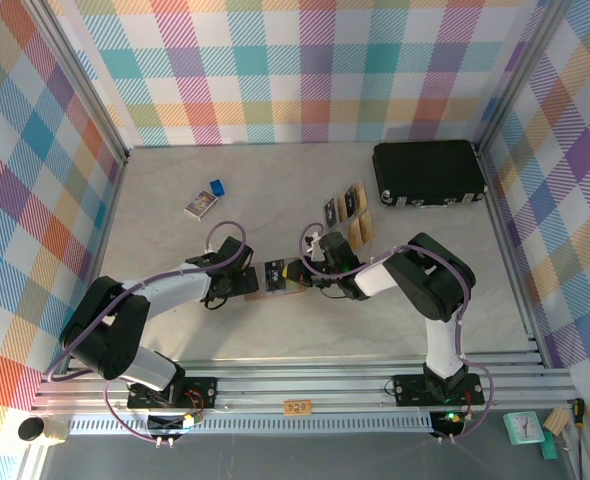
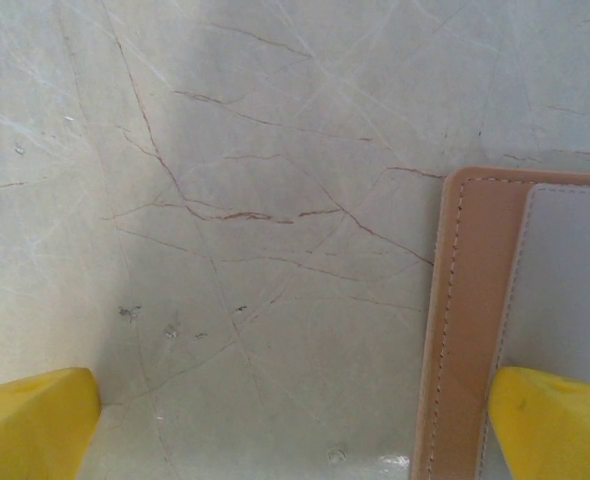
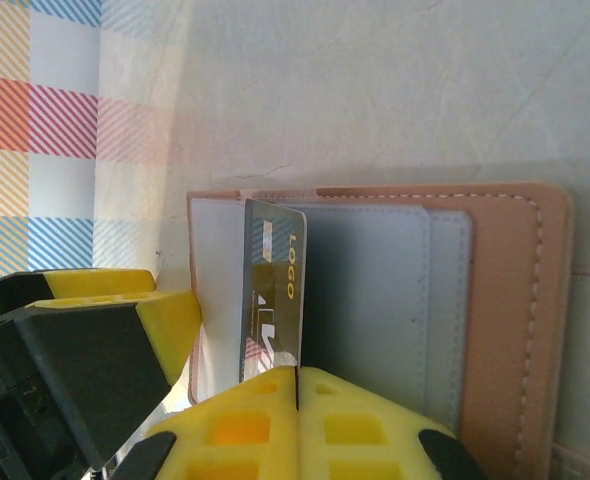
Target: Put the credit cards into the card holder
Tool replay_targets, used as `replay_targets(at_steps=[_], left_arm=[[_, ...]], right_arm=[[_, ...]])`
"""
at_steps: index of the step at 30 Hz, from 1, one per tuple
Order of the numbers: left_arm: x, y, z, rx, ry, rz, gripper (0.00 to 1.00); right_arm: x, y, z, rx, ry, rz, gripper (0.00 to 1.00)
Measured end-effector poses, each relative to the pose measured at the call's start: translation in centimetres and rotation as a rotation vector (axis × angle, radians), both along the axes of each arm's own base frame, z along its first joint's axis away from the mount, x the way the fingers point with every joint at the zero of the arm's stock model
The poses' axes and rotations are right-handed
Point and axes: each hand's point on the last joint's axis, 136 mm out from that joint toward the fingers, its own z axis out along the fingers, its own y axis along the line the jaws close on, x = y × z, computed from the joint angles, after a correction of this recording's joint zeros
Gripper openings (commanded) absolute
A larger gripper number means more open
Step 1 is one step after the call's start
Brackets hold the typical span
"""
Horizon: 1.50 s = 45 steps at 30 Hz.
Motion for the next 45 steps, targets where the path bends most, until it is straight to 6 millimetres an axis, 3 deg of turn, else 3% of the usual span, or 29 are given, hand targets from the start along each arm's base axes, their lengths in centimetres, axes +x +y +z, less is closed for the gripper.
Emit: replay_targets(at_steps=[25, 30, 32, 39, 45], left_arm=[[0.0, 0.0, 0.0, 0.003, -0.002, 0.001, 1.00], [0.0, 0.0, 0.0, 0.003, -0.002, 0.001, 1.00], [0.0, 0.0, 0.0, 0.004, -0.003, 0.002, 1.00], [-0.1, 0.5, 0.5, 0.010, 0.004, 0.015, 1.00], [0.1, 1.7, 1.5, 0.016, -0.013, 0.054, 1.00]], right_arm=[[-0.7, 1.0, 0.0, -0.006, 0.030, 0.042, 0.01], [-0.7, 1.5, 0.5, 0.005, 0.026, 0.060, 0.38], [-0.5, 1.8, 1.3, 0.011, 0.009, 0.067, 0.48], [-0.5, 1.5, 2.1, -0.057, -0.001, 0.070, 0.65], [-0.3, 0.1, 2.3, -0.172, -0.015, 0.053, 0.68]])
